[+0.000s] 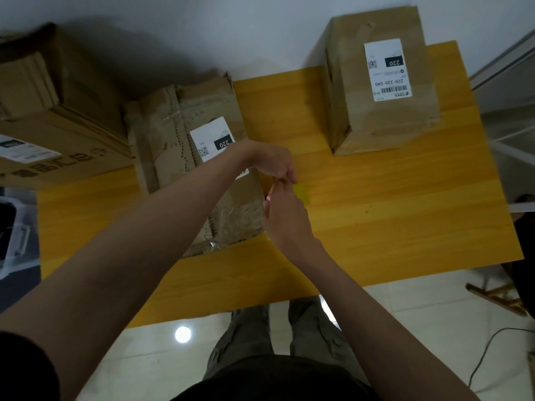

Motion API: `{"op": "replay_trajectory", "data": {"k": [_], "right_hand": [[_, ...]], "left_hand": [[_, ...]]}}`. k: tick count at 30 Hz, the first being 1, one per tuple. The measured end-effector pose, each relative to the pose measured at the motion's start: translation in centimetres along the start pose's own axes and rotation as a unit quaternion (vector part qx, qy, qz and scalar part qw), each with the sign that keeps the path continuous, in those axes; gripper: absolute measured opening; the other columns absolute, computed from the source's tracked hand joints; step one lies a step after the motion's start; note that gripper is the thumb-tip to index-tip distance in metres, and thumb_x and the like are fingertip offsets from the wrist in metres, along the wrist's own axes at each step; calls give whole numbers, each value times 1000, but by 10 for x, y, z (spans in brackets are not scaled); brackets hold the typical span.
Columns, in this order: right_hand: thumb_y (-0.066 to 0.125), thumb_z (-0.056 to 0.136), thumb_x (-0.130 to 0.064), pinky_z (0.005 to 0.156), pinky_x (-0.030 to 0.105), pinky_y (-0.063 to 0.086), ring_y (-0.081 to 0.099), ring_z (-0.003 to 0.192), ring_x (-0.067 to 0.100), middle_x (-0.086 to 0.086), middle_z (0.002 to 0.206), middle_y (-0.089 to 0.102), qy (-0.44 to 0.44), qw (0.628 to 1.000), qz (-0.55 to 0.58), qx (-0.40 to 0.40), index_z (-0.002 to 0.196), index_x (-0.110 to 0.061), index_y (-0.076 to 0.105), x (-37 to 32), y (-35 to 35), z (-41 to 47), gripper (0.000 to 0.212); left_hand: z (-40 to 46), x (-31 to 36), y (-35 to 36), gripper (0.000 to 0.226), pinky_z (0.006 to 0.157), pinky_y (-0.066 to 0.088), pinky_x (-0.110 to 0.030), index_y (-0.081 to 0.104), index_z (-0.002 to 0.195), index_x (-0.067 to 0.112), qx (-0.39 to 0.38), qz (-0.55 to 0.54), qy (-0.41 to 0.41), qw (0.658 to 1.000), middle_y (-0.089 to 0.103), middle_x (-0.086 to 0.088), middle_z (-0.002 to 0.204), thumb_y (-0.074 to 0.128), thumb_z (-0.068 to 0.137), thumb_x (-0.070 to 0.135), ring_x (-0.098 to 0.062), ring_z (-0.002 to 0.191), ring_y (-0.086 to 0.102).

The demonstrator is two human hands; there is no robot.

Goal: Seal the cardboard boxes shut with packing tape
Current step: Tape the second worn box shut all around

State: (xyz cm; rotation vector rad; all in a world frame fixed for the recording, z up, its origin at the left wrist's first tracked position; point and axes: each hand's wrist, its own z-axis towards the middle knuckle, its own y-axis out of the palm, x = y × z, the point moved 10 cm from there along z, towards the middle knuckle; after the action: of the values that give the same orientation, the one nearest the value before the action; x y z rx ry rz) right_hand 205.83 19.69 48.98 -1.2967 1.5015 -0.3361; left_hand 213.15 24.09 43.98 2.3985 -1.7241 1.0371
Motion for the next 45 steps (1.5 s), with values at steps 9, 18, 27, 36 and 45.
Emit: {"op": "replay_trajectory", "data": {"k": [9,18,27,36,45], "right_hand": [[50,98,-8,67,34,33,57,91,35,15,98,55,31,994,-22,-107,97,-9,42,80,5,-36,8],[76,86,-33,62,21,30,43,79,5,-4,98,45,-55,997,52,-34,144,-29,47,76,-65,0,65],[71,85,-34,72,30,39,51,90,23,11,87,56,-59,972,229,4,82,-4,63,49,-91,-20,31],[71,78,-38,79,44,49,61,95,25,9,97,64,-99,951,292,21,89,-10,68,22,-97,-34,30],[70,92,-15,62,18,37,56,73,1,-21,78,63,-153,955,255,5,81,-35,59,-3,-91,-46,25]], "left_hand": [[-4,-1,-8,2,78,42,-23,74,91,27,22,-62,32,997,74,-6,100,74,92,24,-8,85,61],[-33,50,-15,24,79,45,-23,76,117,16,63,12,105,992,72,10,97,71,94,20,-1,84,59],[-137,32,-50,91,106,35,-28,49,145,21,445,-130,70,883,39,-6,144,92,67,38,-15,128,38],[-178,11,-42,19,66,49,-8,78,97,19,443,-215,41,869,71,11,87,84,81,28,1,78,64],[-190,-8,-27,6,67,45,-12,76,94,16,464,-206,-13,862,70,6,87,76,89,20,-3,81,62]]}}
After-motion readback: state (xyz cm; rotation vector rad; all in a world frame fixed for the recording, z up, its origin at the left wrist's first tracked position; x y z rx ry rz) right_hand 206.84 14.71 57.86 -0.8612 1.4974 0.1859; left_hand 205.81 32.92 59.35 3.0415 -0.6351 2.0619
